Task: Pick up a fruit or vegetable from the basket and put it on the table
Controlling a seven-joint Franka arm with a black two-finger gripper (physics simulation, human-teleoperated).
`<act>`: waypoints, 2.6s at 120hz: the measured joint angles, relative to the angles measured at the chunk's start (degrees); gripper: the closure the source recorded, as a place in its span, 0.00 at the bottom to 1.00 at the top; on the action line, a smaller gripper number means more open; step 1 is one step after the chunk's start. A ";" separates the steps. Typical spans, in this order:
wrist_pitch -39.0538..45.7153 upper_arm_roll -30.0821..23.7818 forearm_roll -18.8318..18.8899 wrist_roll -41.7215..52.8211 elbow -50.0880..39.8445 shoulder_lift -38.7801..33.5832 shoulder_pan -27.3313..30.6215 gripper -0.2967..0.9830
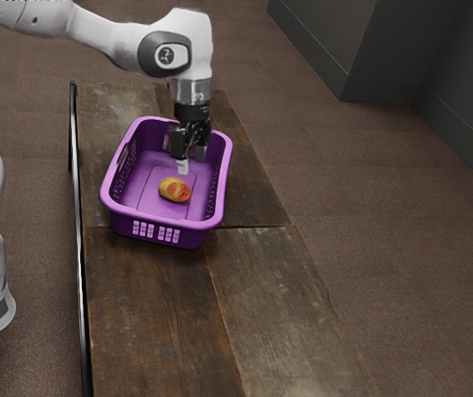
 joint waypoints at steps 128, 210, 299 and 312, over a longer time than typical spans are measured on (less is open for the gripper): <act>10.37 3.81 -6.01 6.70 -6.96 6.41 1.08 0.29; 10.76 -14.55 4.88 4.77 6.29 -0.63 -2.82 0.51; 11.71 -42.94 1.62 -11.25 16.08 9.53 -3.32 0.39; 11.82 -43.28 1.57 -12.86 16.10 9.18 -3.07 0.31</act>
